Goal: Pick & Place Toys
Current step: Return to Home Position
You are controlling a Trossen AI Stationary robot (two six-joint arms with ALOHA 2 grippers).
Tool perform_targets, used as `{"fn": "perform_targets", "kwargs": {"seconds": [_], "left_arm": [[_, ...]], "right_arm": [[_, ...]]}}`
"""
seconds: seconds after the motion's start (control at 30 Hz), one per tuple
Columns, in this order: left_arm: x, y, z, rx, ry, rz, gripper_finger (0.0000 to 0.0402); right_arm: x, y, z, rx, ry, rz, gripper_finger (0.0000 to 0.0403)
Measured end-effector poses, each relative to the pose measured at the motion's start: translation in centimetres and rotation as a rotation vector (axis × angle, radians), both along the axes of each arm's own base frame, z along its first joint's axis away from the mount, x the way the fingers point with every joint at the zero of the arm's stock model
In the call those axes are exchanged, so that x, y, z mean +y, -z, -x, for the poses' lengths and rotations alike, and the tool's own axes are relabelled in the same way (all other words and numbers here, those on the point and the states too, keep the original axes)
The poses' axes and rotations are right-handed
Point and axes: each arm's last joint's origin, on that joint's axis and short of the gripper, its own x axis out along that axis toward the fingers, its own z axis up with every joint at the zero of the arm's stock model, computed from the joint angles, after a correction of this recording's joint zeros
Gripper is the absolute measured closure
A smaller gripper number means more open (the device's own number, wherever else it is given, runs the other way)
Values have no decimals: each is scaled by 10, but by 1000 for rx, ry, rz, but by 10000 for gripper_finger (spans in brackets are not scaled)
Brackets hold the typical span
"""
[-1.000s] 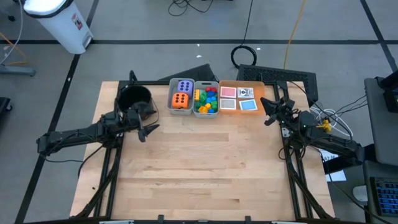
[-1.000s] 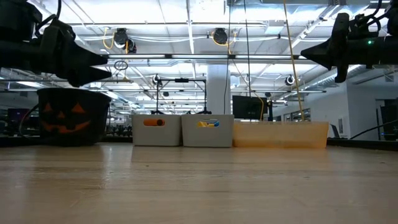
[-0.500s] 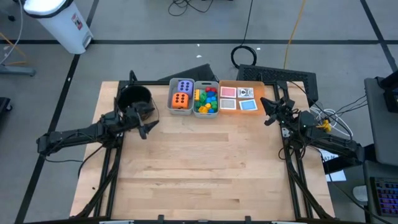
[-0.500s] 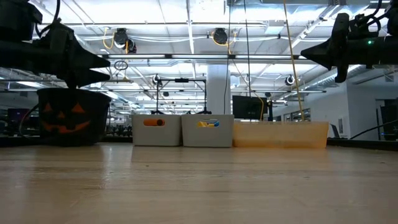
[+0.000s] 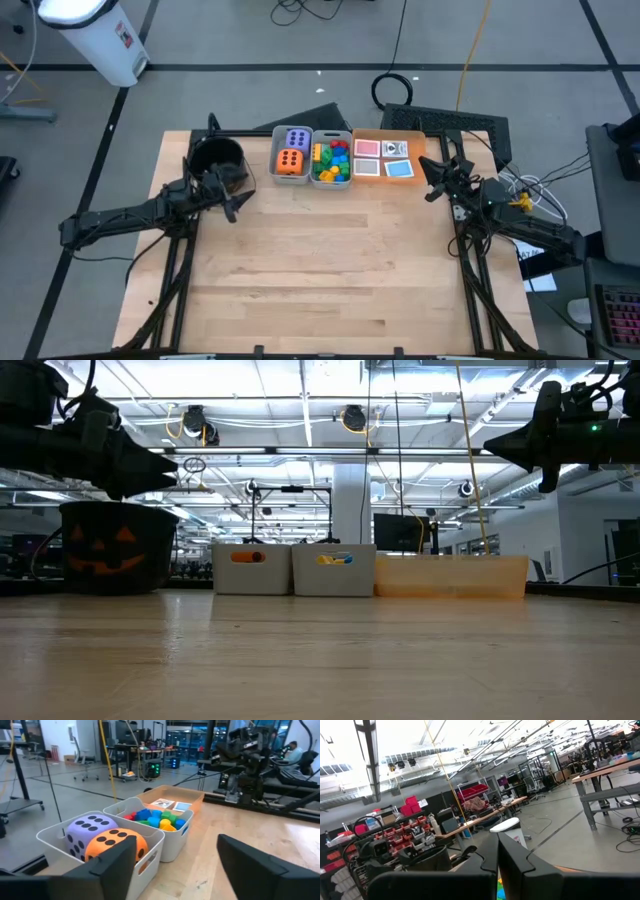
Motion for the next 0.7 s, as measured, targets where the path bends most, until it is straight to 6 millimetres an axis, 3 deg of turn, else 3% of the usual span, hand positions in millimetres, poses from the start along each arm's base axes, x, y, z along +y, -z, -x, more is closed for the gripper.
{"fn": "perform_targets", "kwargs": {"seconds": [0.47, 0.7], "left_arm": [[-1, -1, 0, -4, 28, -11, 294], [-1, -4, 0, -31, 36, -20, 359]], "right_arm": [[0, 0, 0, 0, 0, 0, 403], [0, 0, 0, 1, 0, 0, 403]]}}
